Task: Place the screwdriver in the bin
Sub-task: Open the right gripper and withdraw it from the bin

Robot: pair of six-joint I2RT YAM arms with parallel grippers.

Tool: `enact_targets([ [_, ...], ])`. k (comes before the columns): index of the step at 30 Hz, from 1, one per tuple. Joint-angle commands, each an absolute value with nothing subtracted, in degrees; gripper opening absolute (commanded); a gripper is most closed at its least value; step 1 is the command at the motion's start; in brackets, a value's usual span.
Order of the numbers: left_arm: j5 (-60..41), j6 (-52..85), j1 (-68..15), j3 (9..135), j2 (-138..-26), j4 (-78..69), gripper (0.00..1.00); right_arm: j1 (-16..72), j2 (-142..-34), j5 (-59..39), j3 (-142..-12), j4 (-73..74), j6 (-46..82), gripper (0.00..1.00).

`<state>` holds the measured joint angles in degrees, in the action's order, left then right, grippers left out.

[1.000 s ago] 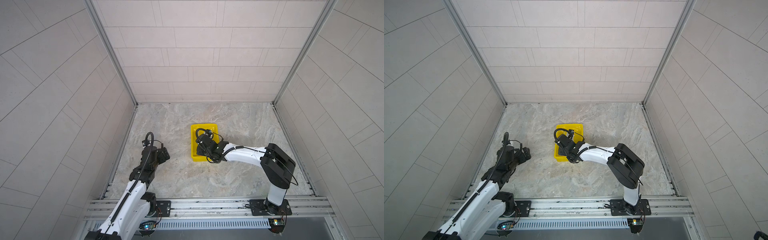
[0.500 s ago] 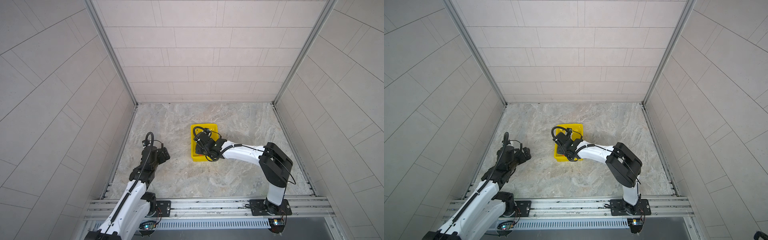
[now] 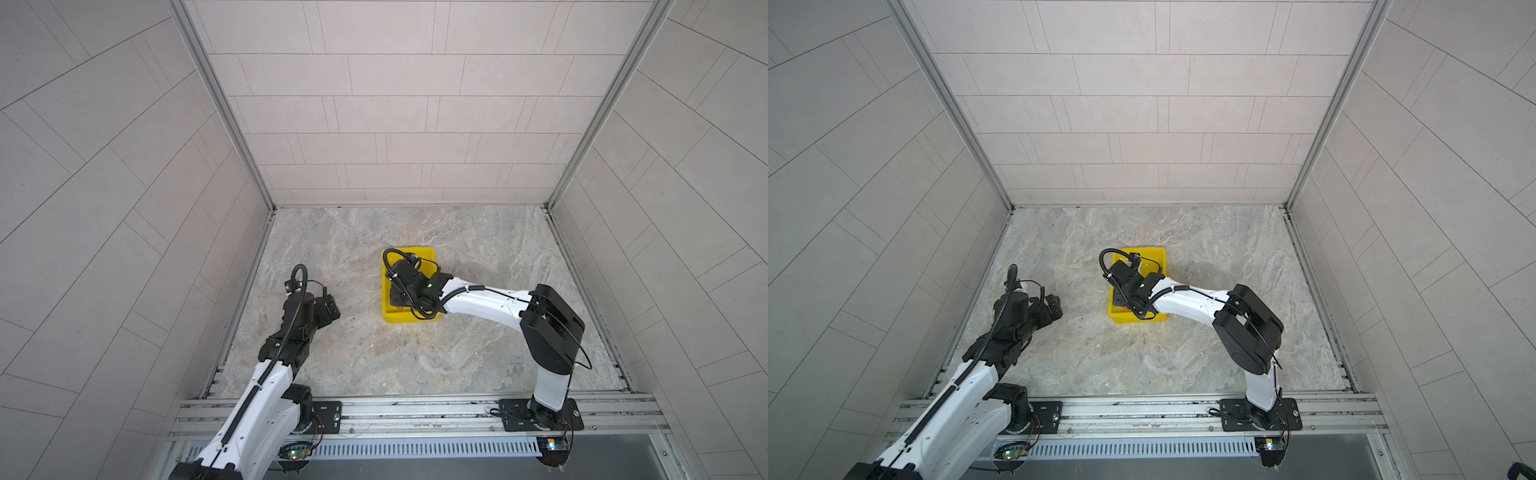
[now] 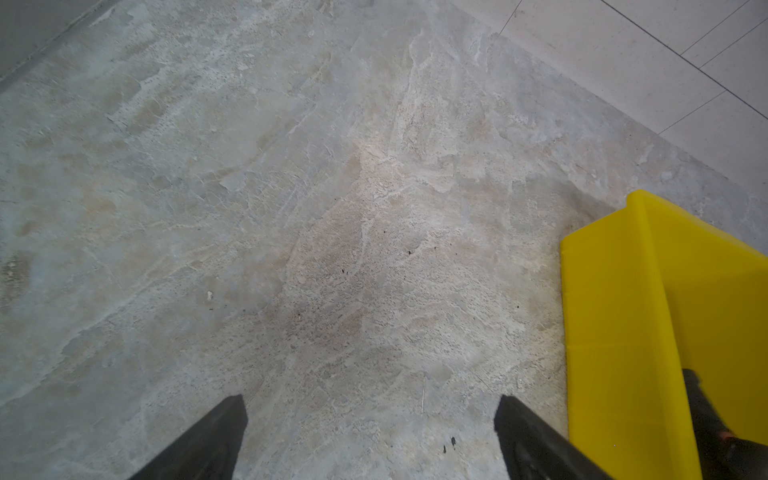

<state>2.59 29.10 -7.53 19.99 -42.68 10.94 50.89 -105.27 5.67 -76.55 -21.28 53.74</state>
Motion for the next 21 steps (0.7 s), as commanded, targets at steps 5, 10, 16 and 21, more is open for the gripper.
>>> enact_targets([
  [5,2.7,29.6,-7.6,20.7,-43.5,10.6,1.00,50.5,-94.9,6.5,-74.4,-22.9,49.2,0.36],
  [10,2.4,29.6,-7.6,21.1,-44.1,10.5,1.00,49.5,-82.8,14.7,-70.2,-24.5,42.6,0.37],
  [16,2.7,29.6,-7.6,21.1,-44.1,10.7,1.00,49.1,-64.5,36.2,-59.8,-22.4,27.2,0.65],
  [21,3.1,29.7,-7.6,21.3,-45.8,10.8,1.00,48.1,-48.3,52.6,-47.6,-23.5,18.8,0.95],
])
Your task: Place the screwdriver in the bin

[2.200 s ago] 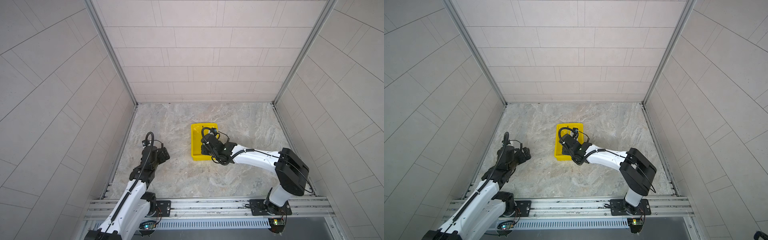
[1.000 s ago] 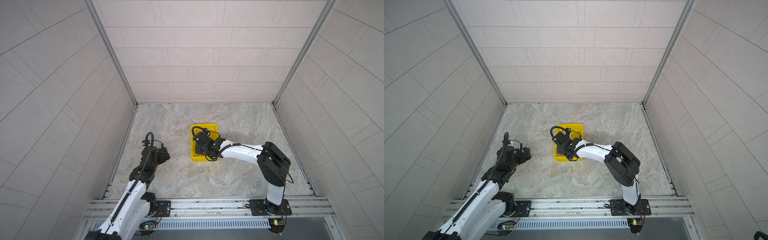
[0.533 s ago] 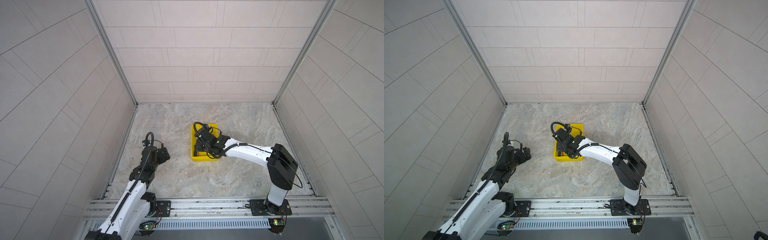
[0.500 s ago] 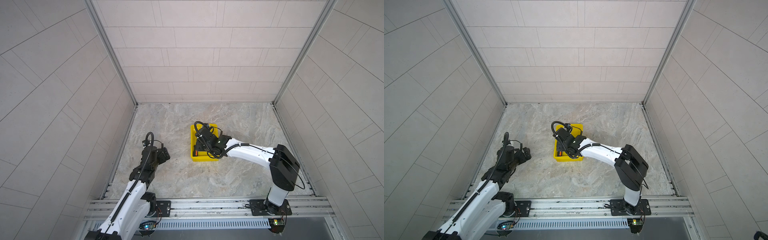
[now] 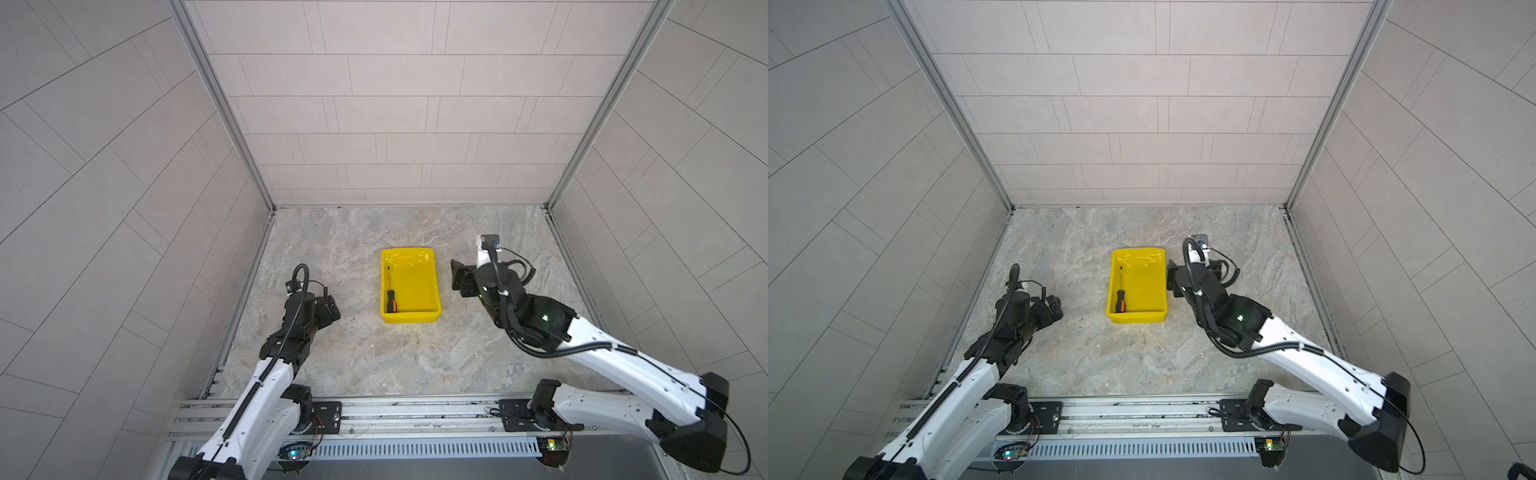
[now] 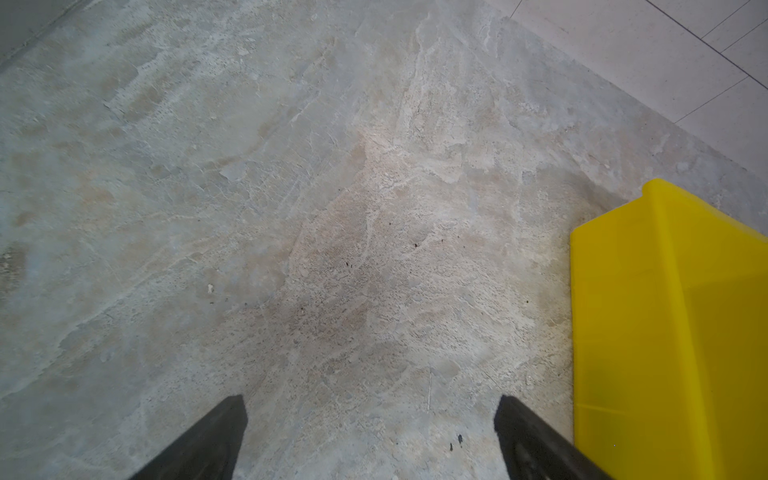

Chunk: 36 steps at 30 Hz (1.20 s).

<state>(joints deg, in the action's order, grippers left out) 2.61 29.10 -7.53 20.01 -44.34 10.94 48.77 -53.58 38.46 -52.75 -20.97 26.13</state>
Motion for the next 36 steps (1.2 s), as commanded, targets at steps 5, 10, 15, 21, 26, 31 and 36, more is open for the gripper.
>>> enact_targets([
  [5,3.0,29.8,-7.6,21.5,-46.8,10.8,1.00,43.7,-33.7,53.7,-36.0,-23.3,17.9,0.99],
  [10,3.1,29.8,-7.6,21.5,-47.0,10.8,1.00,39.6,-32.6,53.2,-33.1,-22.5,19.8,0.99],
  [15,3.2,29.8,-7.6,21.6,-46.8,11.1,1.00,34.5,-42.8,53.4,-34.4,-16.1,19.2,0.99],
  [21,3.3,29.9,-7.6,21.6,-47.1,10.8,1.00,22.6,-56.2,52.9,-36.8,-9.1,23.0,0.99],
  [26,3.3,29.9,-7.6,21.7,-47.5,10.5,1.00,18.5,-67.4,50.4,-22.4,30.3,2.4,1.00],
  [31,3.4,29.7,-7.6,21.7,-47.6,10.4,1.00,16.8,-84.5,45.1,-13.1,70.3,-7.1,1.00],
  [36,3.2,29.5,-7.6,21.7,-48.1,9.8,1.00,15.3,-91.0,40.7,-13.8,76.1,-6.3,1.00],
])
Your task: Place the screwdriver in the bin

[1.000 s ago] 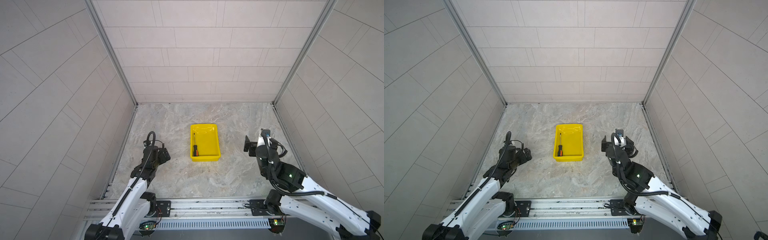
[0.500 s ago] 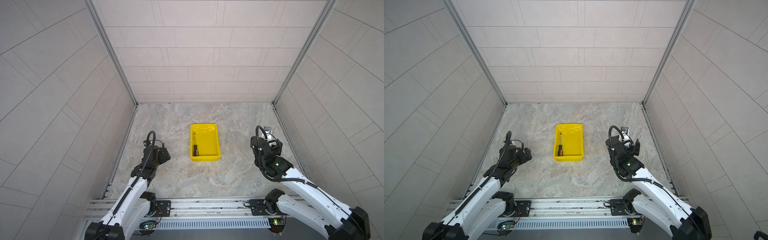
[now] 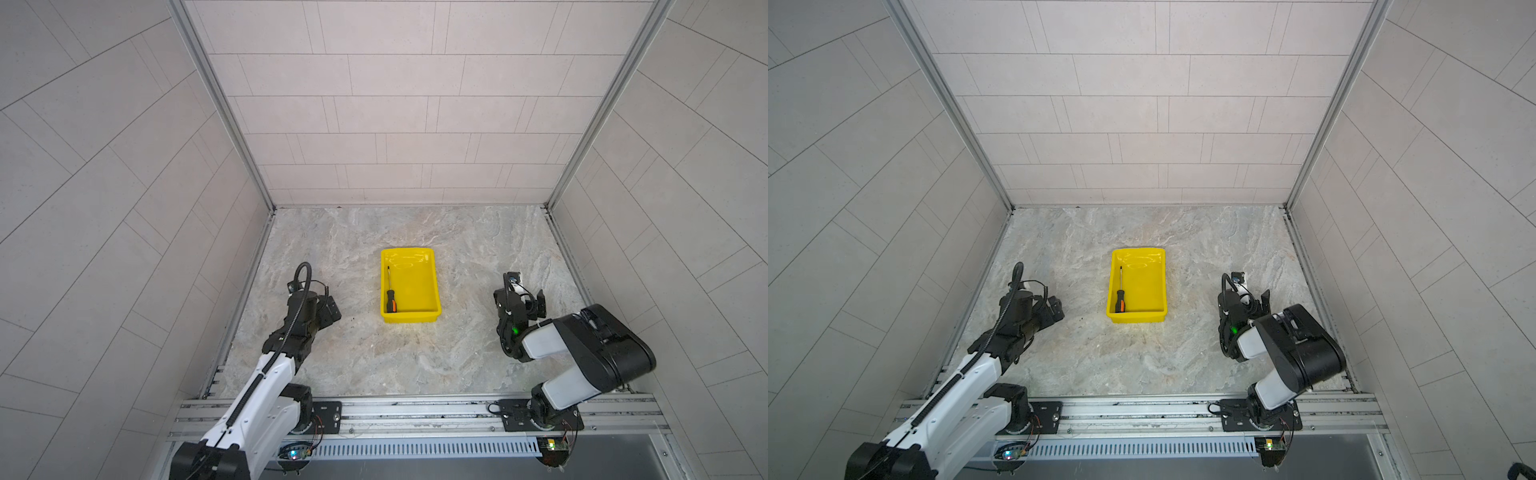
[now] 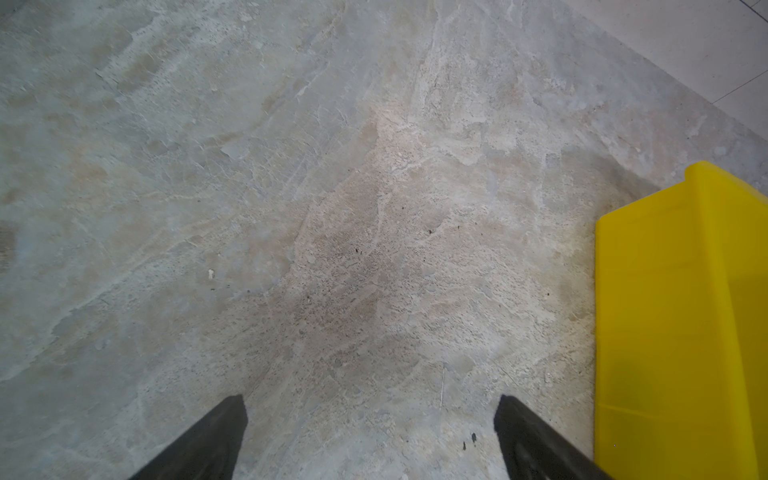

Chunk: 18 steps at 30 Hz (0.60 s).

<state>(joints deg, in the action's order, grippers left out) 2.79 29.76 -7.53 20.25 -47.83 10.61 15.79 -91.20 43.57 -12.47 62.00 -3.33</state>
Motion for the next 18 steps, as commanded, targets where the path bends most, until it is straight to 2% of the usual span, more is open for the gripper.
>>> enact_targets([
  [1,3.2,29.5,-7.6,21.8,-48.3,9.8,1.00,14.6,-89.8,37.7,-15.2,70.8,-5.4,1.00],
  [5,3.3,29.5,-7.6,21.8,-48.3,9.8,1.00,6.1,-88.1,19.1,-20.9,51.9,1.3,1.00],
  [6,3.4,29.5,-7.6,21.8,-48.4,9.8,1.00,4.3,-89.3,16.3,-22.2,51.0,2.5,1.00],
  [8,3.5,29.5,-7.6,21.9,-48.6,9.8,1.00,3.9,-90.5,15.3,-20.0,57.4,2.0,1.00],
  [18,8.6,32.1,-7.6,24.7,-53.0,13.1,1.00,4.5,-90.6,16.4,-20.3,57.1,0.9,0.99],
])
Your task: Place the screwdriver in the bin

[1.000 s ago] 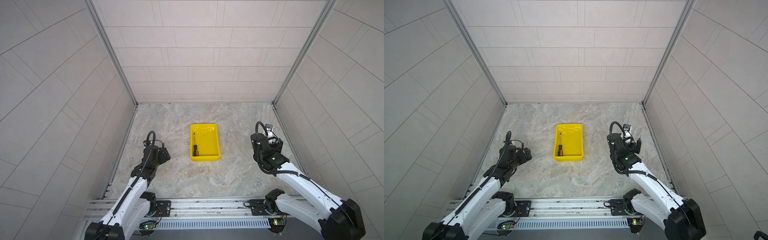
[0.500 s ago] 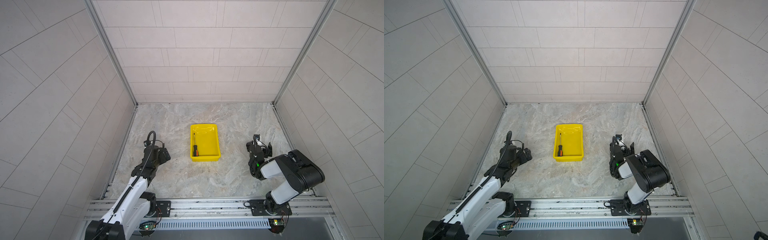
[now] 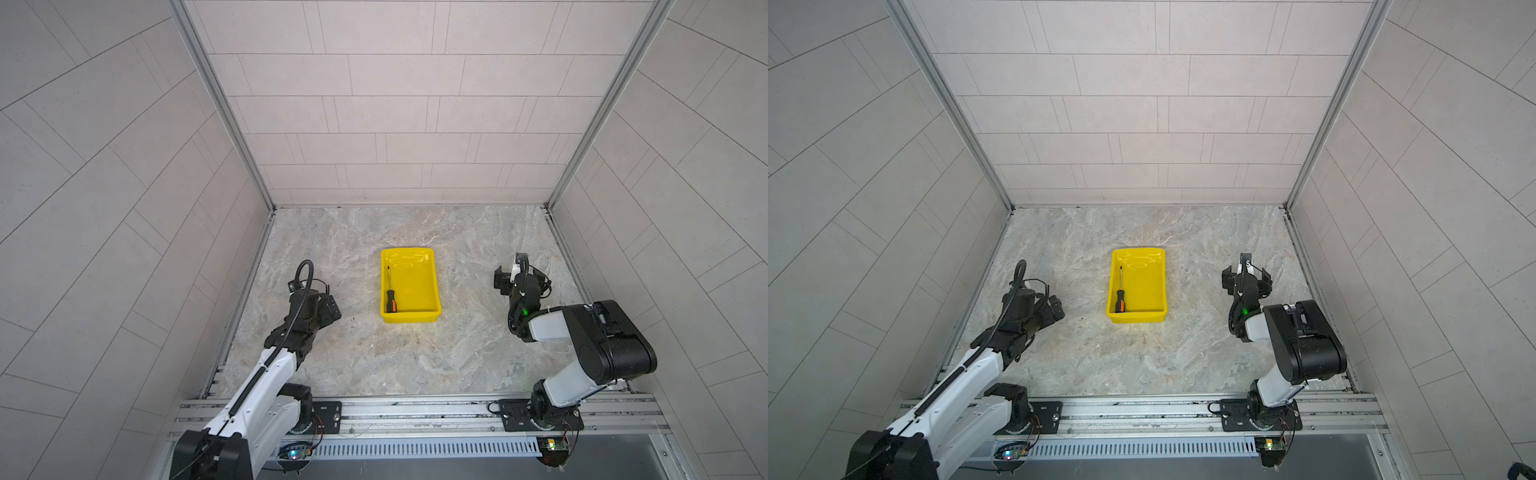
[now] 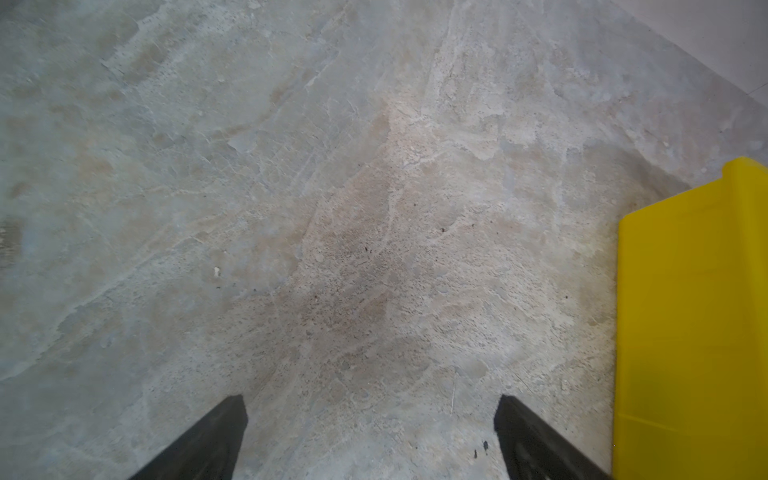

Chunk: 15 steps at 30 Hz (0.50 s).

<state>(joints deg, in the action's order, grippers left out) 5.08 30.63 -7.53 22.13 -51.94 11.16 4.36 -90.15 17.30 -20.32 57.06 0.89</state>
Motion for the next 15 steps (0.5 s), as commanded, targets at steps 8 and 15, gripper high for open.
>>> enact_targets([
  [8,13.0,39.5,-7.4,28.8,-53.7,11.9,1.00,4.6,-90.6,16.4,-20.3,57.0,0.9,0.99],
  [15,23.4,37.3,-7.3,25.2,-55.5,-14.2,1.00,4.6,-90.5,16.5,-20.2,57.0,0.9,0.99],
])
